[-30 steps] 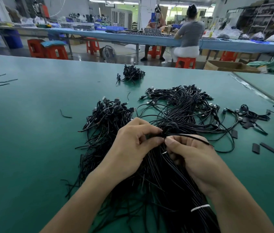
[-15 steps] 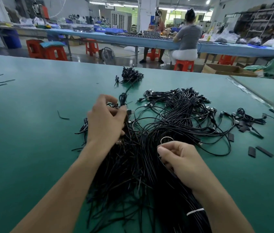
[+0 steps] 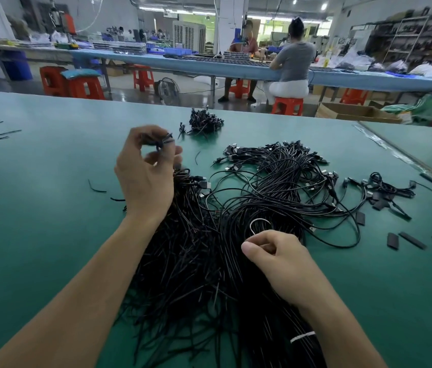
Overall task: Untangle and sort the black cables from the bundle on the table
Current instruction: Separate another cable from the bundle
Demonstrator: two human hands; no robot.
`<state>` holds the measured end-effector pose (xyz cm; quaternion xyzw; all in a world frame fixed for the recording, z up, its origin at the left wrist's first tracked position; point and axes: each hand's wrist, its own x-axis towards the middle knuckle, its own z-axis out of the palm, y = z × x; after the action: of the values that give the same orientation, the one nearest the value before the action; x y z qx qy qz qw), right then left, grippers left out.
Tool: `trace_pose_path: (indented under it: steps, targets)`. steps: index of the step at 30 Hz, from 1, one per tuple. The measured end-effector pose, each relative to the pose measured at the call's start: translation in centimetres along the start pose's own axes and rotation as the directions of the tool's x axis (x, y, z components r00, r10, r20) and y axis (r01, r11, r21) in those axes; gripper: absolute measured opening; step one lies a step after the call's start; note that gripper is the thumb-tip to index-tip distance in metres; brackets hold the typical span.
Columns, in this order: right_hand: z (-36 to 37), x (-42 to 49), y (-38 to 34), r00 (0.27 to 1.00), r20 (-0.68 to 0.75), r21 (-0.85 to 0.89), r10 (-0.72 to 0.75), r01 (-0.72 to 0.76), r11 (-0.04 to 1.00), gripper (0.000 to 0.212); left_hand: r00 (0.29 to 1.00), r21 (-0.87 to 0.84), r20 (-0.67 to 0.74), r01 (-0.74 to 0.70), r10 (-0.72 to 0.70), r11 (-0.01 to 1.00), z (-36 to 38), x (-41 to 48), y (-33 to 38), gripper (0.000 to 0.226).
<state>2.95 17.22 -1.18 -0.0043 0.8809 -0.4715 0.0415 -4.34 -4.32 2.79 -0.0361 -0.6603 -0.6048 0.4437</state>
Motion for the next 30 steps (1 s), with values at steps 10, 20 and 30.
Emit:
trace_pose_path:
  steps: [10, 20, 30]
  targets:
    - [0.4, -0.5, 0.5, 0.994, -0.105, -0.502, -0.021, -0.035, 0.864, 0.036, 0.893, 0.794, 0.391, -0.204, -0.223, 0.572, -1.8, -0.4, -2.9, 0.054]
    - [2.9, -0.8, -0.3, 0.976, -0.071, -0.504, -0.206, 0.143, 0.852, 0.031, 0.681, 0.693, 0.579, -0.122, -0.448, 0.711, -0.8, 0.8, -2.0, 0.069]
    - [5.1, -1.2, -0.4, 0.985, -0.026, -0.642, -0.173, 0.116, 0.758, 0.047, 0.855, 0.718, 0.488, -0.28, -0.174, 0.638, -1.2, -0.9, -1.7, 0.064]
